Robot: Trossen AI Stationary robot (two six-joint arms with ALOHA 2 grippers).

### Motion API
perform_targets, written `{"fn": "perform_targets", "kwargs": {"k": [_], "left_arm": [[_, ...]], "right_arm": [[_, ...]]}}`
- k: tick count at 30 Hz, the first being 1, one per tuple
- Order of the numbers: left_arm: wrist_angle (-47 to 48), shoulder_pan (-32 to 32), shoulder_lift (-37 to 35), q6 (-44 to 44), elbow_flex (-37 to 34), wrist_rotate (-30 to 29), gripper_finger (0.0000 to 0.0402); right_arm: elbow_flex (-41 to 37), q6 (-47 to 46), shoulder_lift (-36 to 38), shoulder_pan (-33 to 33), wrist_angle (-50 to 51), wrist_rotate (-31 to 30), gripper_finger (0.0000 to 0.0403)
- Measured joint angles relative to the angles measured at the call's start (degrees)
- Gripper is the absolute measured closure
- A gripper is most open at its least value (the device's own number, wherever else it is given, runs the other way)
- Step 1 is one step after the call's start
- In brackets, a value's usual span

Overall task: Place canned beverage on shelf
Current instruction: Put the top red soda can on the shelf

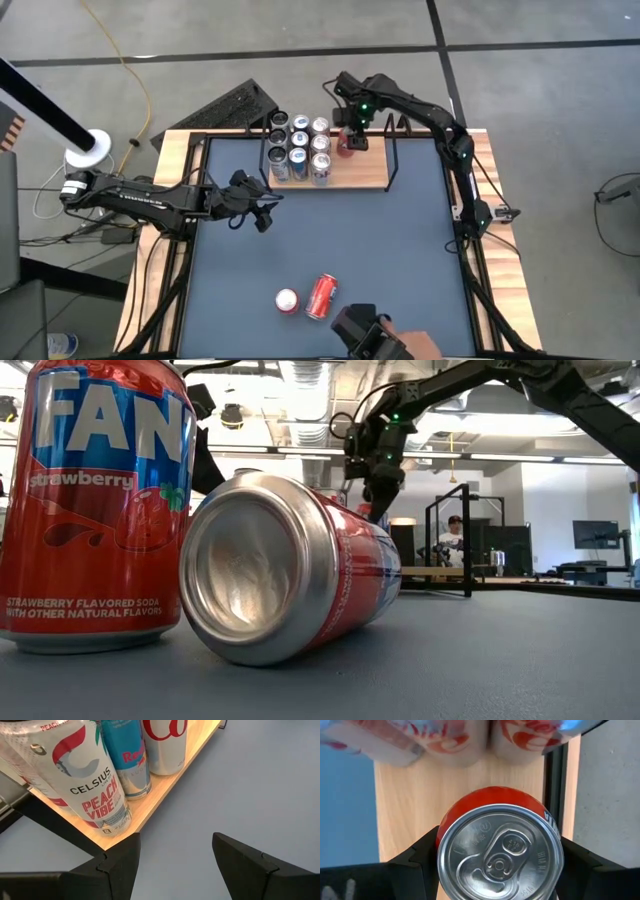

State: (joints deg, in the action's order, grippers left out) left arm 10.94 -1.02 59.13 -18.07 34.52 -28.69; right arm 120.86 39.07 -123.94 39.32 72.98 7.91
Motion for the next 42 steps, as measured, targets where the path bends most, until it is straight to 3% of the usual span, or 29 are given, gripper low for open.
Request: {"fn": "perform_targets", "kwargs": {"k": [10,14,21,27,36,42], "left_arm": [[-0.8,0.0,0.0,1.2,0.0,1.3,0.0163],[-1.8,0.0,0.0,1.8,0.0,1.4,0.0163],[-1.9,0.0,0.0,1.8,0.0,1.4,0.0163],[-1.9,0.0,0.0,1.8,0.0,0.9,0.0163],[-1.9,0.0,0.0,1.8,0.0,1.0,0.0163],[-1.8,0.0,0.0,1.8,0.0,1.2,0.0163]], "right_arm": [[0.0,0.0,0.1,-0.8,-2.1,-0.7,0.0120],[-0.1,-1.5,0.1,-1.4,-2.4,-1.1,0.0090],[-0.1,-1.2,0.1,-2.1,-2.7,-8.1,0.0036],[0.2,-1.1,0.6,-2.6,-2.1,-8.1,0.0032],[9.4,-1.5,0.8,-2.6,0.9,-8.0,0.0031],[13.3,-2.0,5.9,-2.4,5.8,-11.3,0.0041]]}}
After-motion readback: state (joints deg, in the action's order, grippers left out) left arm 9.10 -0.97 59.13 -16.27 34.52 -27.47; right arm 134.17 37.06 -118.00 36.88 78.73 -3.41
